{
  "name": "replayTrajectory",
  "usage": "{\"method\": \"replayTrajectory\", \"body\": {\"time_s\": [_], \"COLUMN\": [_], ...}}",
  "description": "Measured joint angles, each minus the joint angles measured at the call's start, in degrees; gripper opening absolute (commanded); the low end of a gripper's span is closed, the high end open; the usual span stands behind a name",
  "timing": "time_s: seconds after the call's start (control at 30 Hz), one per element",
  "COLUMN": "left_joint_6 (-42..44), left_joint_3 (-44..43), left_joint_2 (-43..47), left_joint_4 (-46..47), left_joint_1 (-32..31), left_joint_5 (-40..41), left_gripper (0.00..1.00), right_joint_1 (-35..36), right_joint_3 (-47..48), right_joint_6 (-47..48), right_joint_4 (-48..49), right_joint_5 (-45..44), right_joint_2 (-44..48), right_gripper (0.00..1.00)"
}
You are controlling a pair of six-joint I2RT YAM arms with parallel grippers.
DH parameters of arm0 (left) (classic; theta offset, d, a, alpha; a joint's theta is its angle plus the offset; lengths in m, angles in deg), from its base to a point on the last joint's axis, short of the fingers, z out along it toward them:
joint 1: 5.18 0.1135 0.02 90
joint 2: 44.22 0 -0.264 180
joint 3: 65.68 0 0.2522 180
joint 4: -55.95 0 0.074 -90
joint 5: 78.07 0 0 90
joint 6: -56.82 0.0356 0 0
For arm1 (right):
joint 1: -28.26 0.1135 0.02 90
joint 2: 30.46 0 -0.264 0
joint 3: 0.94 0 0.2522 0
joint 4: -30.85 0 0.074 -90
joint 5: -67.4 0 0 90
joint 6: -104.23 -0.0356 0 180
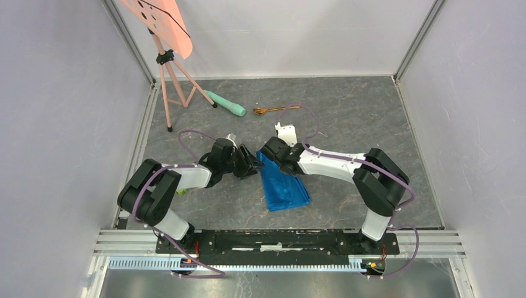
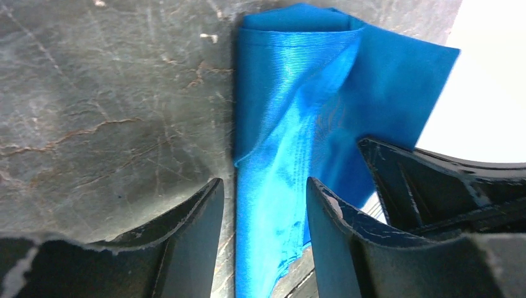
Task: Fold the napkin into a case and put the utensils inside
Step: Fold the 2/3-rectangle-folded napkin at the center of the board.
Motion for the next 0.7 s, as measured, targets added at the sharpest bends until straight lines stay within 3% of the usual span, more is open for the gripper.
{"method": "replayTrajectory", "body": {"time_s": [0.17,0.4,0.7], "left_joint_6": [0.0,0.9,1.6], "left_joint_3": [-1.2,-3.1,-3.1], "left_joint_2": [-3.0,-5.8,-6.3], "left_joint_4": [-0.5,-0.5,-0.8], "left_joint_1": [0.0,0.0,0.0], "left_joint_5": [0.1,0.6,1.4], "left_gripper": [0.51,0.31,0.2], "right_joint_1": [0.2,1.7,2.6], "right_joint_3": [-2.9,-6.2,-14.6], "right_joint_6": [1.0,2.6,6.0], "right_joint_4": [4.8,12.0,25.3], "right_joint_5": [0.0,0.6,3.3], "right_joint_2": [1.6,3.3,6.0], "right_gripper": [0.0,0.0,0.0]}}
